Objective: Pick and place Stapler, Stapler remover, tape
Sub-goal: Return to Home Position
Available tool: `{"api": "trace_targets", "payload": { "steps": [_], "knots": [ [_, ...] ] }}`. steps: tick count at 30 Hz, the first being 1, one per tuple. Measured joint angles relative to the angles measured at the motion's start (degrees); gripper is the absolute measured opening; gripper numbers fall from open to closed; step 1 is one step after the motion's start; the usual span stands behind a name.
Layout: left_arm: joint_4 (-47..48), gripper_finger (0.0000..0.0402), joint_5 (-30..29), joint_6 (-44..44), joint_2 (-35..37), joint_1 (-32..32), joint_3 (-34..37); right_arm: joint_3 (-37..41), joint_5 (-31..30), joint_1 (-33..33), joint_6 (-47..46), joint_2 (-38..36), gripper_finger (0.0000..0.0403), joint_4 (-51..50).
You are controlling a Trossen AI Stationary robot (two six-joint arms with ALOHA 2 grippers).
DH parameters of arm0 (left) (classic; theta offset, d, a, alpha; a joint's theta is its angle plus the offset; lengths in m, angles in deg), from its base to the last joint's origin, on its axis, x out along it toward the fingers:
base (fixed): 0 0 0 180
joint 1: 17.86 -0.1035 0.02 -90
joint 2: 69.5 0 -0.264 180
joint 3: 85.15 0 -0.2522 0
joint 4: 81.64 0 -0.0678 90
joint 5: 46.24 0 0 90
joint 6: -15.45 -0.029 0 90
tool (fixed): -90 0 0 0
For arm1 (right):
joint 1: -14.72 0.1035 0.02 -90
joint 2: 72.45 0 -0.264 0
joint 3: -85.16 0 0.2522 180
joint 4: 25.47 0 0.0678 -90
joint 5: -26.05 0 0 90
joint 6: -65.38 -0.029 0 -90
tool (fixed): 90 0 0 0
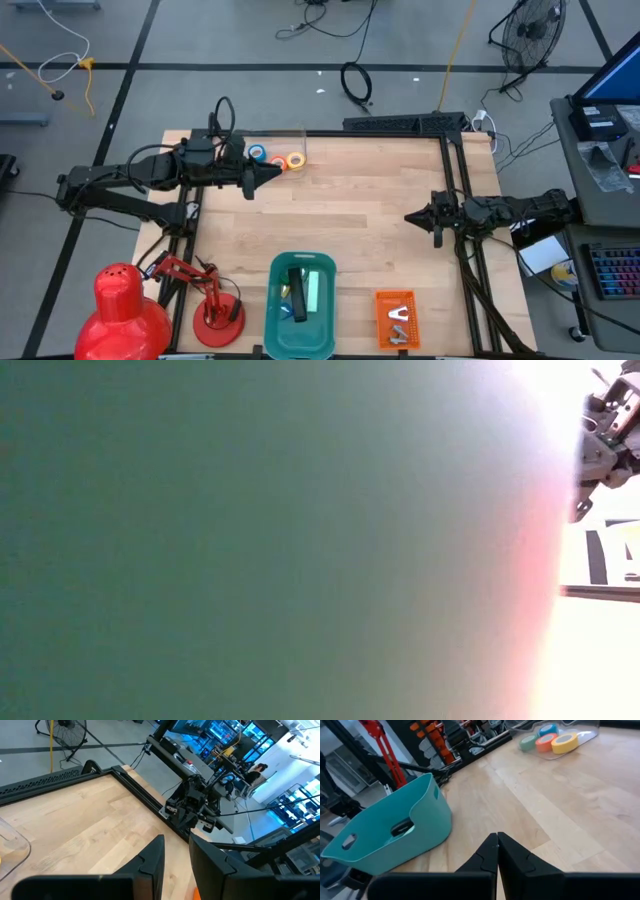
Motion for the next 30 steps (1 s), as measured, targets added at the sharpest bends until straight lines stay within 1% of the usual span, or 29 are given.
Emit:
{"api": "trace_targets", "payload": {
  "steps": [6,8,14,21,25,28,30],
  "knots": [
    [0.0,0.0092,0.5,0.7,0.0,0.0,0.0,0.0,0.6,-3.1,1.8,0.0,0.0,0.0],
    [0.0,0.0092,0.5,0.9,0.0,0.0,0.0,0.0,2.6,-4.3,2.7,0.0,0.0,0.0],
    [-0.1,0.0092,0.5,1.1,0.0,0.0,0.0,0.0,6.0,-7.9,2.9,0.0,0.0,0.1],
    [0.1,0.0092,0.6,-0.6,0.0,0.0,0.0,0.0,6.0,-8.9,1.3,0.4,0.0,0.0],
    [2.9,0.0092,0.0,-2.3,0.0,0.0,0.0,0.0,6.0,-8.9,1.3,0.5,0.0002,0.2],
    [7.6,0.0092,-2.6,-1.8,0.2,-0.4,0.0,0.0,6.1,-8.9,1.3,0.5,0.0005,2.5],
    [10.5,0.0085,-4.8,-1.9,1.1,-0.8,0.4,0.0,6.1,-8.9,1.3,0.5,0.0006,4.1]
  ]
}}
